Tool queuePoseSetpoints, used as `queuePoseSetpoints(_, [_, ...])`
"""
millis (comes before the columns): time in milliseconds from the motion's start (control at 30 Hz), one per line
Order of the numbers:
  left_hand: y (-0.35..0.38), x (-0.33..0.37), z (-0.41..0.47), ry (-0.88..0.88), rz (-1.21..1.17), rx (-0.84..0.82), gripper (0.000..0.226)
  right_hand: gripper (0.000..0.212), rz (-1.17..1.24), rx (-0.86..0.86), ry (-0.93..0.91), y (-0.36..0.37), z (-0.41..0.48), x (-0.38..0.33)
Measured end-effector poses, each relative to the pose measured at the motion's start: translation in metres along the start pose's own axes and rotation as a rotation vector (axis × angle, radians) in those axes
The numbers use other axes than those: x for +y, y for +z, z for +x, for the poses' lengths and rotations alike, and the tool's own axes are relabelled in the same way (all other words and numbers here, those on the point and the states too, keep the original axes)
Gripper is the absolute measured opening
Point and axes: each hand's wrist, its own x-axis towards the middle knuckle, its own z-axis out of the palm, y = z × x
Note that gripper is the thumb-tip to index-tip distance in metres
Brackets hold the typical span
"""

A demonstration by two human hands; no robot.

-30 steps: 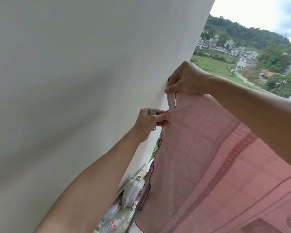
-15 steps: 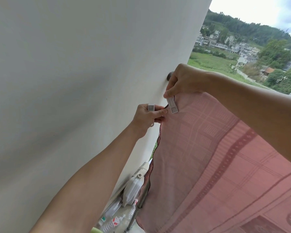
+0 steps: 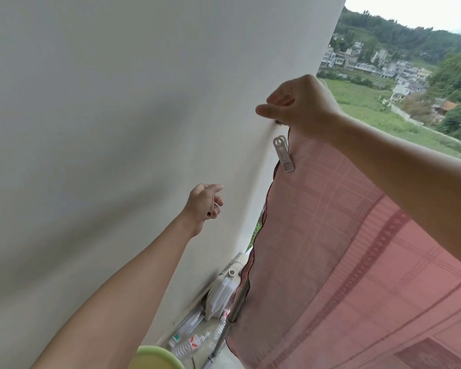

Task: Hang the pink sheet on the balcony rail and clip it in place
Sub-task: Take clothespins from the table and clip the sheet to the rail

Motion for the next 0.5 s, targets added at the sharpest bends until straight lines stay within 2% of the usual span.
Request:
queuePoseSetpoints(67, [-0.019,-0.005,-0.005,0.000,-0.062,0.082,0.015,0.031,0.038,0.091,-0.075,0.009,-0.018,-0.015])
queuePoseSetpoints(167, [-0.043,-0.010,-0.022,0.041,-0.052,0.165,0.017,0.026,0.052,0.070,-0.113,0.031,-0.048,-0.022])
queuePoseSetpoints(367, [-0.084,-0.032,-0.056,-0.036,0.052,0.089,0.016,0.023,0.139,-0.104,-0.048,0.093,-0.098,-0.006])
queuePoseSetpoints(500, [-0.095,-0.051,-0.069,-0.023,0.065,0.054,0.006,0.022,0.188,-0.234,0.033,0.124,-0.119,0.007])
